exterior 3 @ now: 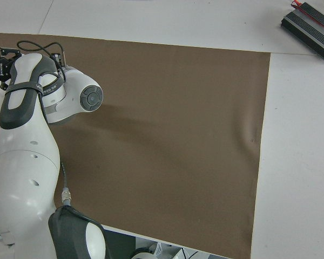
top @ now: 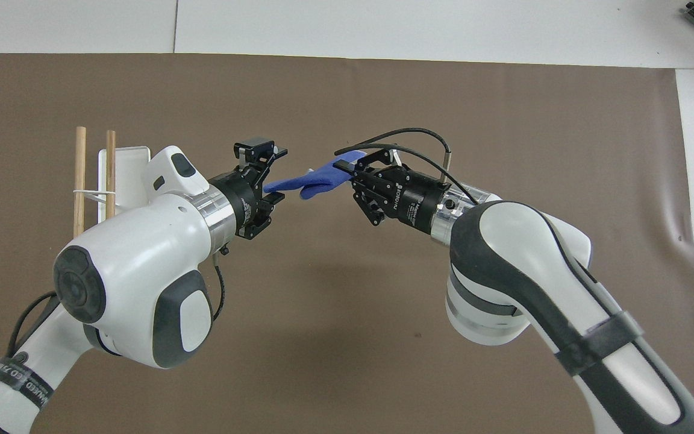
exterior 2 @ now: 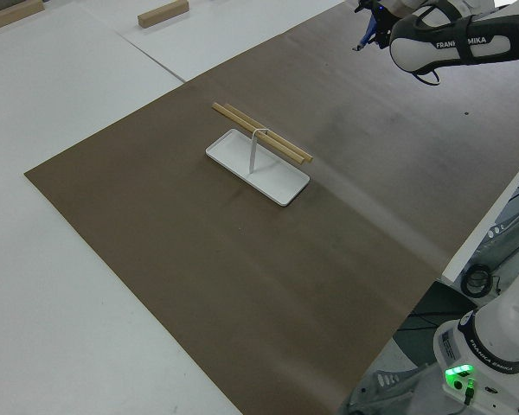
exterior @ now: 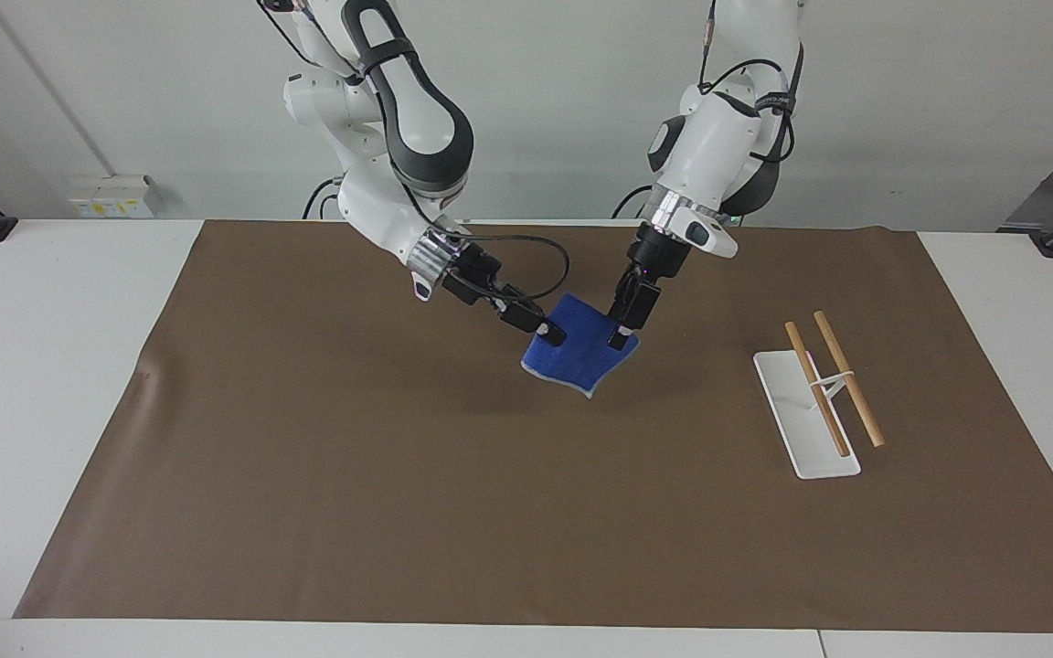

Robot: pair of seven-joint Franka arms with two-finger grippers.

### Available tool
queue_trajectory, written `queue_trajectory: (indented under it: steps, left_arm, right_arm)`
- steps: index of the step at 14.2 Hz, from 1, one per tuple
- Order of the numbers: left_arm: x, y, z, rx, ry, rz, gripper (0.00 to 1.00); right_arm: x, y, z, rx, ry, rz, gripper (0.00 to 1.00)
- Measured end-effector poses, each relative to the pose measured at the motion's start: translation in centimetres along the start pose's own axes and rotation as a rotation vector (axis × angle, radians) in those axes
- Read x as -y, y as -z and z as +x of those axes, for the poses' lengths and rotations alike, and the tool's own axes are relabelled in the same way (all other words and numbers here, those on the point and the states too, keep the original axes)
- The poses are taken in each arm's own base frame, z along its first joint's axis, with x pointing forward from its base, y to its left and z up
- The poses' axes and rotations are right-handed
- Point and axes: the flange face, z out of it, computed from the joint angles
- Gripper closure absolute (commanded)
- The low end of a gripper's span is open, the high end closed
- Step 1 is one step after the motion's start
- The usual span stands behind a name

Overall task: Right arm passes towel to left arm to hang
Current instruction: 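Grasp the towel with the left gripper and open the right gripper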

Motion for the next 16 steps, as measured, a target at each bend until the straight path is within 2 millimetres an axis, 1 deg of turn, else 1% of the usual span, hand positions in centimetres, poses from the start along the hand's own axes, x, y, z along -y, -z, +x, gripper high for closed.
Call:
queue_trajectory:
  steps: [1, 2, 3, 8, 9, 10, 11, 12, 13, 16]
  left_arm:
    - [0.0, -0.1, 0.1, 0.001, -0.003, 0.002, 0.77]
    - [0.0, -0.2, 0.1, 0.002, -0.015, 0.002, 0.95]
    - [0.1, -0.3, 0.1, 0.003, -0.035, 0.003, 1.0]
    - [0.2, -0.7, 0.4, 0.005, -0.115, 0.001, 1.0]
    - [0.1, -0.7, 0.4, 0.004, -0.145, -0.001, 1.0]
    - [0.1, -0.7, 0.5, 0.003, -0.173, -0.002, 1.0]
    - [0.0, -0.7, 0.7, 0.001, -0.194, -0.004, 1.0]
    - [-0.1, -0.6, 1.3, -0.007, -0.217, -0.008, 1.0]
    - [-0.4, -0.4, 2.4, -0.02, -0.242, -0.012, 1.0]
    - [-1.2, 0.5, 7.6, -0.08, -0.269, -0.021, 1.0]
  right_arm:
    - [0.0, 0.0, 0.0, 0.0, 0.0, 0.0, 1.0]
    - [0.0, 0.0, 0.0, 0.0, 0.0, 0.0, 1.0]
    - [0.0, 0.0, 0.0, 0.0, 0.0, 0.0, 1.0]
    - [0.0, 0.0, 0.0, -0.001, 0.0, 0.001, 1.0]
    - [0.0, 0.0, 0.1, -0.001, 0.0, 0.001, 0.92]
    - [0.0, 0.0, 0.1, -0.002, 0.0, 0.001, 0.42]
    - [0.0, 0.1, 0.1, -0.002, 0.0, 0.001, 0.04]
    - [0.1, 0.1, 0.1, -0.007, 0.005, 0.003, 0.0]
    - [0.1, 0.3, 0.3, -0.028, 0.028, 0.007, 0.0]
    - [0.3, 1.0, 1.3, -0.155, 0.206, -0.014, 0.0]
